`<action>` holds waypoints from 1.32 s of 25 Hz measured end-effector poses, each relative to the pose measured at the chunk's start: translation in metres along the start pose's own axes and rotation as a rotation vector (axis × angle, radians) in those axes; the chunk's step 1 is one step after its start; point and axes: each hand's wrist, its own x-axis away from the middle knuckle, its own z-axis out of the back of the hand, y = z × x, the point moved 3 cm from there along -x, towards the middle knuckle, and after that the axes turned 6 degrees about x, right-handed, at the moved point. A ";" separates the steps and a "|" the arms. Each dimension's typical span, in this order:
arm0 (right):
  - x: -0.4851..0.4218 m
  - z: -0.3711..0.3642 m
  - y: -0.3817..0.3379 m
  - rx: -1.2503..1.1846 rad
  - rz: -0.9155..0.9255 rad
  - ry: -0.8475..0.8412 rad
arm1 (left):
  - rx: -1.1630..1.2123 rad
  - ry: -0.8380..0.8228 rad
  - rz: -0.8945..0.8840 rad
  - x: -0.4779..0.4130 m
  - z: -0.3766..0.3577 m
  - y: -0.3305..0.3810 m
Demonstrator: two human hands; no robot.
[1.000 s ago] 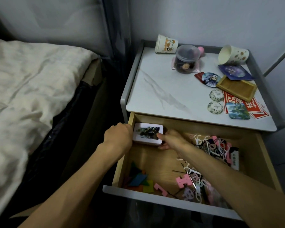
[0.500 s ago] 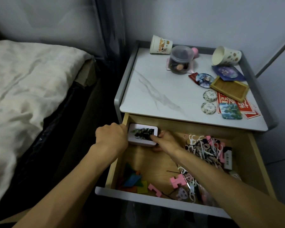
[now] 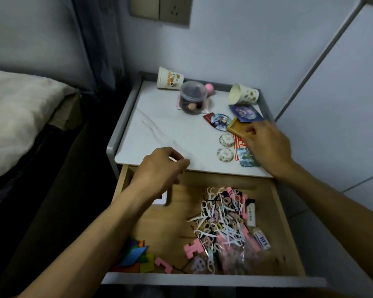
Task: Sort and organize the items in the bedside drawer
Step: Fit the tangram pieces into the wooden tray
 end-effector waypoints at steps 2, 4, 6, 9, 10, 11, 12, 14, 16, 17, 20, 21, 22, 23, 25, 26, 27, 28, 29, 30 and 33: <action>-0.017 -0.019 0.020 0.138 0.020 -0.115 | 0.144 -0.021 0.034 -0.002 -0.006 0.005; -0.025 -0.032 0.024 0.177 0.068 -0.162 | 0.236 -0.038 0.059 -0.004 -0.010 0.008; -0.029 -0.038 0.024 0.240 0.150 -0.124 | 0.278 -0.055 0.076 -0.006 -0.013 0.009; -0.031 -0.041 0.020 0.383 0.278 -0.110 | 0.321 -0.083 0.117 -0.007 -0.016 0.009; -0.031 -0.041 0.018 0.406 0.310 -0.114 | 0.337 -0.084 0.126 -0.007 -0.016 0.010; -0.031 -0.040 0.016 0.417 0.331 -0.114 | 0.349 -0.080 0.132 -0.007 -0.016 0.010; -0.030 -0.036 0.014 0.405 0.345 -0.098 | 0.357 -0.079 0.135 -0.006 -0.016 0.011; -0.026 -0.023 0.008 0.360 0.360 -0.039 | 0.381 -0.087 0.143 -0.004 -0.017 0.013; -0.017 -0.010 0.003 0.392 0.385 0.040 | 0.408 -0.101 0.149 -0.002 -0.019 0.014; -0.012 -0.004 0.002 0.418 0.391 0.063 | 0.420 -0.110 0.147 0.000 -0.020 0.016; 0.000 0.010 0.000 0.415 0.375 0.099 | 0.462 -0.142 0.136 0.004 -0.023 0.017; 0.005 0.016 -0.003 0.388 0.372 0.128 | 0.482 -0.150 0.136 0.005 -0.024 0.017; 0.011 0.023 -0.008 0.342 0.372 0.168 | 0.515 -0.161 0.139 0.005 -0.025 0.017; 0.019 0.031 -0.017 0.281 0.380 0.205 | 0.567 -0.175 0.146 0.005 -0.026 0.017; 0.040 0.042 -0.040 0.148 0.418 0.271 | 0.719 -0.213 0.176 0.005 -0.027 0.017; 0.052 0.046 -0.054 0.083 0.444 0.303 | 0.799 -0.225 0.181 0.006 -0.027 0.017; 0.065 0.046 -0.068 0.012 0.468 0.323 | 0.851 -0.215 0.168 0.007 -0.027 0.015; 0.076 0.045 -0.080 -0.058 0.483 0.321 | 0.885 -0.181 0.152 0.009 -0.025 0.013; 0.085 0.041 -0.091 -0.122 0.493 0.286 | 0.908 -0.113 0.144 0.011 -0.022 0.010; 0.093 0.036 -0.101 -0.181 0.505 0.230 | 0.918 -0.020 0.152 0.012 -0.017 0.006; 0.096 0.025 -0.119 -0.382 0.451 0.044 | 0.817 0.173 0.167 0.014 0.007 -0.006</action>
